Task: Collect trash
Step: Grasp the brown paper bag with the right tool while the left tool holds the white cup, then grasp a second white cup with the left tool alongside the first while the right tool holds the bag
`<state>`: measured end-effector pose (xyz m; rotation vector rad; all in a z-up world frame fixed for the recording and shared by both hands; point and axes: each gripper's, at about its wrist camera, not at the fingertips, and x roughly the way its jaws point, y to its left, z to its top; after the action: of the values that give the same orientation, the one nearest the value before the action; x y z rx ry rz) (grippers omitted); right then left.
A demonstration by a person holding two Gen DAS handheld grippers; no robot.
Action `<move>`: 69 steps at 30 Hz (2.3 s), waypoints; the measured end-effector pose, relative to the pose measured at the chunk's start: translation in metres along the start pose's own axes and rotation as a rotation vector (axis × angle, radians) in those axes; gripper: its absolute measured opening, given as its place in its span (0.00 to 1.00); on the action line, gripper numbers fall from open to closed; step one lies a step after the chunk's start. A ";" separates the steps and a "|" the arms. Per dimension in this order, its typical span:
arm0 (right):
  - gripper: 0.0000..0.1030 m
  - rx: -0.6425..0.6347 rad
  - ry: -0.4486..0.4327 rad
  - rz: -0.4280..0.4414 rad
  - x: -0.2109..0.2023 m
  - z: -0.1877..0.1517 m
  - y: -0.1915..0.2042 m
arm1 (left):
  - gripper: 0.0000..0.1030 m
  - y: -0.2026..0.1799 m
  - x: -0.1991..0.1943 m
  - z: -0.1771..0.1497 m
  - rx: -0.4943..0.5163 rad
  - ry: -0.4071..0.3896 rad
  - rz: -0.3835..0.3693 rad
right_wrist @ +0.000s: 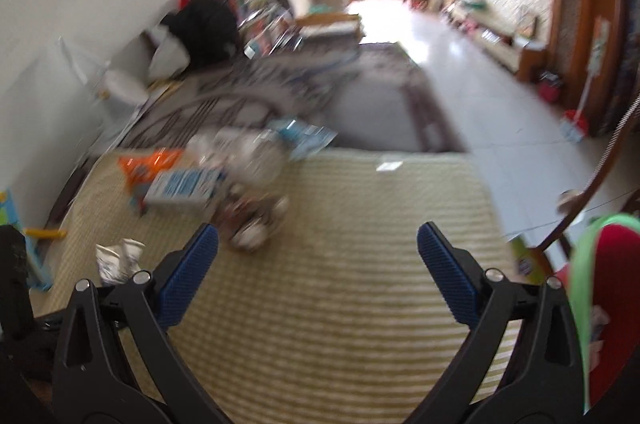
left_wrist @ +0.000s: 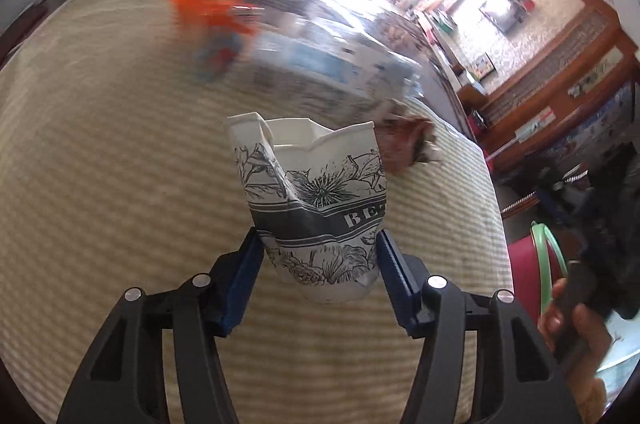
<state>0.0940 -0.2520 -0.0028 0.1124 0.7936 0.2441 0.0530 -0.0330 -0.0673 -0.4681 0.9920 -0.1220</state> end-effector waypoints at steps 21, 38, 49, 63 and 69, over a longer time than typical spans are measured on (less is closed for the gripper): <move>0.95 0.219 0.214 0.089 0.111 0.017 0.041 | 0.53 0.066 -0.007 0.008 -0.151 0.005 -0.127; 0.37 0.145 0.193 0.107 0.091 0.012 0.056 | 0.53 0.072 -0.006 0.011 -0.148 0.025 -0.147; 0.37 -0.008 0.142 0.144 0.015 -0.011 0.050 | 0.53 0.062 0.013 0.008 -0.111 0.026 -0.107; 0.37 -0.161 0.039 0.122 -0.024 -0.032 0.034 | 0.52 0.038 0.031 0.007 0.017 -0.021 0.025; 0.37 -0.093 0.023 0.141 -0.032 -0.031 0.014 | 0.47 0.021 0.032 0.005 0.040 -0.032 0.068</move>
<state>0.0472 -0.2462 0.0005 0.0780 0.7971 0.4153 0.0722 -0.0224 -0.0988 -0.3985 0.9712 -0.0732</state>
